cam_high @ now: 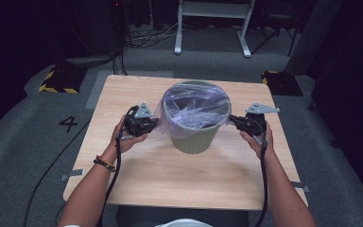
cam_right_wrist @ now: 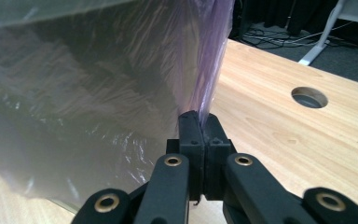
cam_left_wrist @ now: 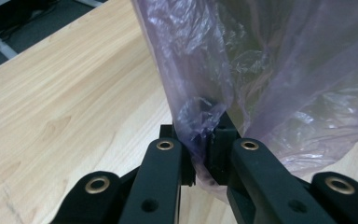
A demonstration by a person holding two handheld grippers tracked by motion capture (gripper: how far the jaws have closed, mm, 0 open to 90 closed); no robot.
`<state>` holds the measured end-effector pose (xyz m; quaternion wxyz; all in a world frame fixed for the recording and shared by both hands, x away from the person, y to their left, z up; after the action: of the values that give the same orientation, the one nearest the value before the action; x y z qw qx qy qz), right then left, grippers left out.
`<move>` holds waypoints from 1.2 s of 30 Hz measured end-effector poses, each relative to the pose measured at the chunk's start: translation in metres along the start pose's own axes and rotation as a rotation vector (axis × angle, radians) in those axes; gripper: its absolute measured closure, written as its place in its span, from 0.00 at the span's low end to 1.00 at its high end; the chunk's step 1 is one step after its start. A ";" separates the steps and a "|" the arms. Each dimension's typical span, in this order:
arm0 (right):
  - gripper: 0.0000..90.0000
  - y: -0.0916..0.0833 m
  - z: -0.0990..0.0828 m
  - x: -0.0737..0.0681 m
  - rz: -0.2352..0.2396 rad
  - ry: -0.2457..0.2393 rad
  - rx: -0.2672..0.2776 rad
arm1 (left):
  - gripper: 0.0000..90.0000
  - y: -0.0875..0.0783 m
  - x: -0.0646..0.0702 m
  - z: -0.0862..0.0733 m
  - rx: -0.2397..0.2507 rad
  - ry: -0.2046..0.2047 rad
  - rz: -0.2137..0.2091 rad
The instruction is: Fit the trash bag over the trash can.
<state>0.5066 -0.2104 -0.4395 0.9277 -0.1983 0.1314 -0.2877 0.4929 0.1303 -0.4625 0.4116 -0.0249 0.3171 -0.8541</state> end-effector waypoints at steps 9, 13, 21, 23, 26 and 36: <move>0.87 -0.010 -0.002 -0.008 -0.019 -0.040 -0.006 | 0.55 -0.026 -0.003 -0.009 0.034 -0.048 0.058; 0.73 -0.023 0.003 -0.009 -0.042 -0.073 0.013 | 0.34 -0.045 -0.009 -0.009 0.089 -0.081 0.073; 0.55 -0.051 0.020 -0.025 -0.027 -0.184 0.083 | 0.21 -0.082 0.009 0.000 0.206 -0.036 0.032; 0.52 -0.057 0.025 -0.038 0.042 -0.235 0.109 | 0.21 -0.087 0.016 0.004 0.228 -0.017 0.017; 0.51 -0.060 0.026 -0.047 0.086 -0.275 0.115 | 0.21 -0.091 0.027 0.008 0.238 0.010 -0.009; 0.41 -0.058 0.028 -0.069 0.073 -0.416 0.083 | 0.38 -0.073 0.031 0.012 0.185 0.027 -0.050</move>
<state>0.4331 -0.2054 -0.3800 0.9520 -0.2103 -0.0678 -0.2117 0.4263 0.1355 -0.4187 0.3865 0.0167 0.2418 -0.8899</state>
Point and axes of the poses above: each handheld gripper's, and its own axes: y roughly forward along the jaws, z roughly out of its top, x roughly to its right, the point moved 6 cm from there along y, roughly forward along the jaws, and after that the axes turned 12 degrees about z, right-handed, at the moved point
